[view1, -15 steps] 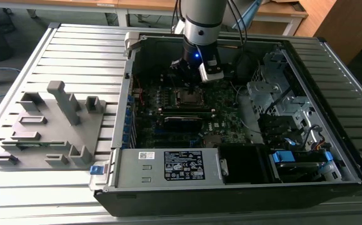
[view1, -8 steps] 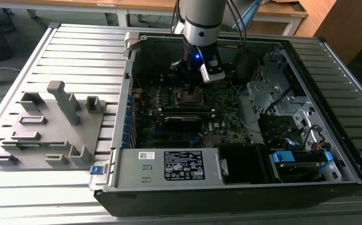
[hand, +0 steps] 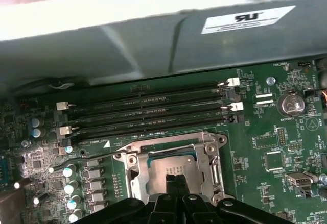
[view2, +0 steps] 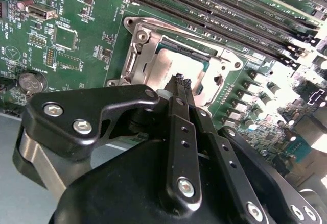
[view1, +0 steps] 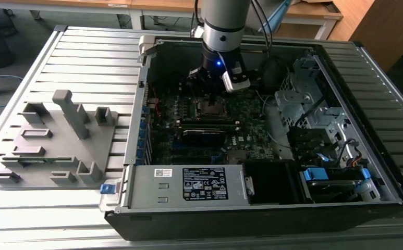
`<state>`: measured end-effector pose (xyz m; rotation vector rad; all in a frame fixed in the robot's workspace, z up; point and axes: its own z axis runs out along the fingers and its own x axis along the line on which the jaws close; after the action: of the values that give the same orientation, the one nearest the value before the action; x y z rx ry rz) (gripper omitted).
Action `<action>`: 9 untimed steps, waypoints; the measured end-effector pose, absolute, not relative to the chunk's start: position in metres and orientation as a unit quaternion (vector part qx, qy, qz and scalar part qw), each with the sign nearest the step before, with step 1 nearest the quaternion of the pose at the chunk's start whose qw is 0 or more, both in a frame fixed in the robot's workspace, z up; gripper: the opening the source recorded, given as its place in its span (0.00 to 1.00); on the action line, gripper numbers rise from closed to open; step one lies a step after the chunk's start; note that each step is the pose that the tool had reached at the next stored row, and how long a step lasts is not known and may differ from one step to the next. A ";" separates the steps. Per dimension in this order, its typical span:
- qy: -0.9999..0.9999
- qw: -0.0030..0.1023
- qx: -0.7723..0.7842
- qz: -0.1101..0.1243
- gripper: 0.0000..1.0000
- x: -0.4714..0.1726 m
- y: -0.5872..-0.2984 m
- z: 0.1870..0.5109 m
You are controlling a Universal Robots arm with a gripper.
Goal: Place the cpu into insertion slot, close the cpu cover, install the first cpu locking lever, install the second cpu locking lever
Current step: 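Close the cpu cover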
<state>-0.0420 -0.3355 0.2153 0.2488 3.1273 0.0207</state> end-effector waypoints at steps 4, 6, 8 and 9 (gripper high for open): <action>0.997 0.002 0.078 0.007 0.11 -0.042 -0.336 0.215; 0.997 0.002 0.078 0.007 0.11 -0.042 -0.336 0.215; 0.997 0.003 0.079 0.007 0.11 -0.044 -0.336 0.215; 0.997 0.003 0.078 0.007 0.11 -0.044 -0.336 0.215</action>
<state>-0.0439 -0.3356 0.2153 0.2460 3.1264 0.0208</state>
